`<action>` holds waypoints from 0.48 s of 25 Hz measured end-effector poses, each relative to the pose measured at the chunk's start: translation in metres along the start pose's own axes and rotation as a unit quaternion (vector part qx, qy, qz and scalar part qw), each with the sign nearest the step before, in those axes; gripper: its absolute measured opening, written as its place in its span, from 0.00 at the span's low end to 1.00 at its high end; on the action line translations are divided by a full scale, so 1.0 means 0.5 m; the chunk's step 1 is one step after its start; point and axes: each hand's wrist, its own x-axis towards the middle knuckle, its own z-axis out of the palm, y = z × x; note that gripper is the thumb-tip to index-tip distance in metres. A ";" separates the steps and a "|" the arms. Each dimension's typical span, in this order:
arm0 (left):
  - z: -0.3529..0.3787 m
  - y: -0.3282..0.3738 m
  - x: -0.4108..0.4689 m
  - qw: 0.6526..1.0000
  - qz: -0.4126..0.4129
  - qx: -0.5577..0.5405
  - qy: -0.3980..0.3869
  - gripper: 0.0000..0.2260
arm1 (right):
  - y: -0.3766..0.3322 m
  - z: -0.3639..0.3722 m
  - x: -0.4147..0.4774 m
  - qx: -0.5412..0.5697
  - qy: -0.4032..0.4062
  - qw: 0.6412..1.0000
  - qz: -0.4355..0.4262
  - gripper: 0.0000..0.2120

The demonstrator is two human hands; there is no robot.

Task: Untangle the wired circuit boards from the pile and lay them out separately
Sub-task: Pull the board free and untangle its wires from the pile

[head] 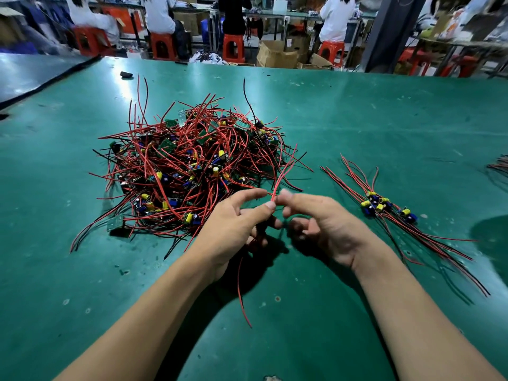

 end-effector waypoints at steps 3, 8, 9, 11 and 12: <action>-0.004 0.004 0.001 0.999 -0.015 -0.038 0.009 0.22 | 0.008 0.014 -0.007 -0.002 -0.088 0.996 0.011 0.18; -0.006 0.013 -0.003 0.994 -0.025 -0.100 -0.037 0.27 | 0.005 0.022 -0.012 0.068 -0.123 0.990 -0.006 0.14; -0.008 0.015 -0.004 0.992 -0.030 -0.106 -0.054 0.26 | 0.003 0.021 -0.014 0.071 -0.123 0.990 -0.012 0.13; -0.012 0.022 -0.008 0.982 -0.055 -0.147 -0.101 0.23 | -0.009 0.014 -0.018 0.070 -0.105 0.991 -0.035 0.11; -0.015 0.026 -0.008 0.973 -0.073 -0.183 -0.124 0.24 | -0.016 0.009 -0.020 0.077 -0.088 0.992 -0.050 0.11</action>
